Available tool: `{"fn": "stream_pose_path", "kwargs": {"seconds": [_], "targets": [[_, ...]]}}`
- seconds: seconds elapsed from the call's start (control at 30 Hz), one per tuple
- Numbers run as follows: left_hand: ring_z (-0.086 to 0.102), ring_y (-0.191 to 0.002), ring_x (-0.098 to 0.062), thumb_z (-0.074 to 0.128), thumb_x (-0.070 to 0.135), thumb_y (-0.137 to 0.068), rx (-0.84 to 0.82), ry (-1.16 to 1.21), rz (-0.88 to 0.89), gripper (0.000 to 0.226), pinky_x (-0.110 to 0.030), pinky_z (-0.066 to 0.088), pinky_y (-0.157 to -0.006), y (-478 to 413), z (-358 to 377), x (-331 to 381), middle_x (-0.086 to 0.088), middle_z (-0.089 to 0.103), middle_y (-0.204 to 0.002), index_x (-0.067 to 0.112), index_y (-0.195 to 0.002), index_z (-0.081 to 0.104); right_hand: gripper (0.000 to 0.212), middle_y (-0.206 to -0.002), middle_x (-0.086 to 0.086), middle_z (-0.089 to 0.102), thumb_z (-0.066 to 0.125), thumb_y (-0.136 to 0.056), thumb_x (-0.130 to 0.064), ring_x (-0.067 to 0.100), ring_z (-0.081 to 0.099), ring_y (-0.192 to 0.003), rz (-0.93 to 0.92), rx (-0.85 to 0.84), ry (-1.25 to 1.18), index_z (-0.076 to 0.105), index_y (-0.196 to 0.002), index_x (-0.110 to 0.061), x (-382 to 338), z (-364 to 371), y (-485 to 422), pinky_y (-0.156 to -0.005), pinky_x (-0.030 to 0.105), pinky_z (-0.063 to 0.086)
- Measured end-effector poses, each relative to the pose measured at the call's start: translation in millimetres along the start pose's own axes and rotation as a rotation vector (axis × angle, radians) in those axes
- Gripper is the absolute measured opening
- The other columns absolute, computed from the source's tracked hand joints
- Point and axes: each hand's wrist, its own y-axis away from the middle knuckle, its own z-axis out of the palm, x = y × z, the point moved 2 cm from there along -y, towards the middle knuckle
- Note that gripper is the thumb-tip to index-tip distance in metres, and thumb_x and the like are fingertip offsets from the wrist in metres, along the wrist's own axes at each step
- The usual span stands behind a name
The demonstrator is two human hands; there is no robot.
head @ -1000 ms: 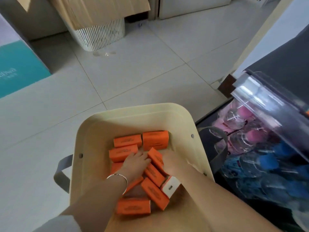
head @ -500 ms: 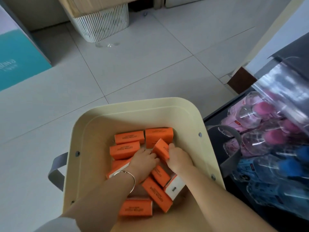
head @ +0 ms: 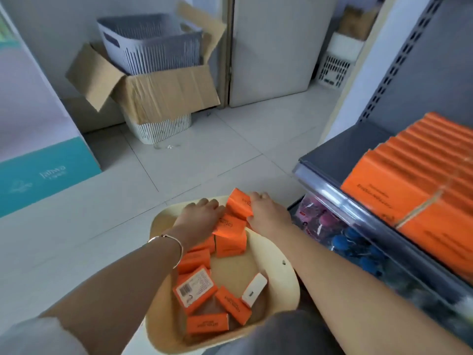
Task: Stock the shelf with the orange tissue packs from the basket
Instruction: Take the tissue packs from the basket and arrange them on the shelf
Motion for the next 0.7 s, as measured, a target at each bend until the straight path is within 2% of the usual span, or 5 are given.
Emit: {"fn": "stream_pose_path", "kwargs": {"seconds": [0.17,0.37,0.57,0.7], "targets": [[0.044,-0.119,-0.021,0.052,0.027,-0.093,0.164,0.094,-0.046,0.036,-0.036,0.046,-0.084,33.8,-82.0,10.0,0.001,0.048,-0.124,0.022,-0.127,0.043,0.044,-0.126,0.011,0.045,0.055,-0.091,-0.018,0.034,0.053,-0.112,0.014,0.203,0.074,0.038,-0.130,-0.014,-5.1,-80.6,55.8,-0.076,0.038,0.043],[0.045,-0.115,-0.024,0.054,0.022,-0.089,0.366,0.173,-0.019,0.035,-0.037,0.045,-0.082,65.3,-163.9,45.0,-0.001,0.050,-0.119,0.022,-0.123,0.046,0.043,-0.125,0.011,0.045,0.057,-0.089,-0.016,0.035,0.049,-0.114,0.088,0.411,0.102,0.039,-0.128,-0.015,7.1,-159.3,126.9,-0.077,0.039,0.044],[0.047,-0.113,-0.028,0.053,0.020,-0.086,0.510,0.234,0.096,0.036,-0.042,0.048,-0.084,86.1,-225.8,109.3,-0.005,0.052,-0.116,0.017,-0.121,0.045,0.042,-0.129,0.008,0.048,0.057,-0.089,-0.014,0.032,0.047,-0.119,0.190,0.630,0.061,0.041,-0.129,-0.017,43.5,-205.3,194.8,-0.087,0.040,0.045],[0.046,-0.114,-0.027,0.057,0.023,-0.084,0.542,0.260,0.146,0.037,-0.041,0.046,-0.083,97.1,-247.4,156.8,-0.004,0.051,-0.118,0.017,-0.119,0.045,0.043,-0.128,0.006,0.048,0.058,-0.090,-0.018,0.032,0.044,-0.121,0.273,0.742,-0.002,0.042,-0.129,-0.019,79.7,-213.8,239.3,-0.091,0.040,0.044]]}}
